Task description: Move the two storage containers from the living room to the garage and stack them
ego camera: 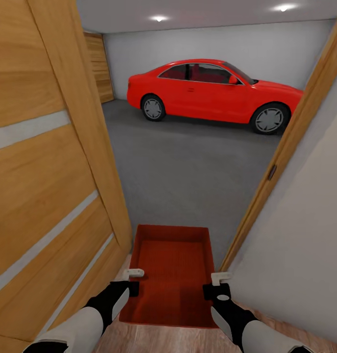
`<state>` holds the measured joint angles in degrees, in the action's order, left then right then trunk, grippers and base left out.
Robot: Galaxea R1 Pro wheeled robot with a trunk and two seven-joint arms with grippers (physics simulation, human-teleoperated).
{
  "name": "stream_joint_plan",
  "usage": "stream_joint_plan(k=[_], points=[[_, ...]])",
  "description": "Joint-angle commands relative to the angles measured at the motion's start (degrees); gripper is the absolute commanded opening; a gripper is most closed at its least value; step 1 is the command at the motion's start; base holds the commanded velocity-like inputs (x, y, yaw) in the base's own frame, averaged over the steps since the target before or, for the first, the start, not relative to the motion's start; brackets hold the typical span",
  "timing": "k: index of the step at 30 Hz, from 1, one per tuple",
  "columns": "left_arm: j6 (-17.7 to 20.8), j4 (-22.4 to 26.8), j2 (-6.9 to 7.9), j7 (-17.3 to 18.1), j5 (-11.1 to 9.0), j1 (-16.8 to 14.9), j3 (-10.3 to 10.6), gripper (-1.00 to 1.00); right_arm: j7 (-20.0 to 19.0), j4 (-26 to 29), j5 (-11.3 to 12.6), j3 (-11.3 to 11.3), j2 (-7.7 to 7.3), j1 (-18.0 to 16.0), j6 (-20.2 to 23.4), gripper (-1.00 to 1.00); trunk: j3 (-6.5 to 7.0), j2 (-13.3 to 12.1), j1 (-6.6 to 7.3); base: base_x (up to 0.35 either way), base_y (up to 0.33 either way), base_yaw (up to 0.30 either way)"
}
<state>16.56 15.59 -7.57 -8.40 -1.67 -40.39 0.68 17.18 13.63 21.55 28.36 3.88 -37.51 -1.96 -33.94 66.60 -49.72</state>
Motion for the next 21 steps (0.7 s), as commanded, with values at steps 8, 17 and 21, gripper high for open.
stream_joint_plan(k=[8,17,21], points=[[-0.22,0.41,-0.06,-0.65,1.58,-0.04,0.12,-1.0,0.49,-0.71,1.74,1.61,-0.1,-0.02,-0.24,-1.0,-0.05,0.03,0.0,0.004,0.0,-0.214],[-0.21,0.26,-0.07,-0.66,1.6,-0.04,0.14,-1.0,0.5,-0.71,1.74,1.61,-0.02,-0.02,-0.22,-1.0,-0.05,0.03,0.0,0.001,0.002,-0.125],[-0.16,0.23,-0.08,-0.65,1.58,-0.04,0.12,-1.0,0.49,-0.71,1.74,1.61,-0.01,-0.02,-0.24,-1.0,-0.05,0.03,0.0,0.092,0.166,-0.007]])
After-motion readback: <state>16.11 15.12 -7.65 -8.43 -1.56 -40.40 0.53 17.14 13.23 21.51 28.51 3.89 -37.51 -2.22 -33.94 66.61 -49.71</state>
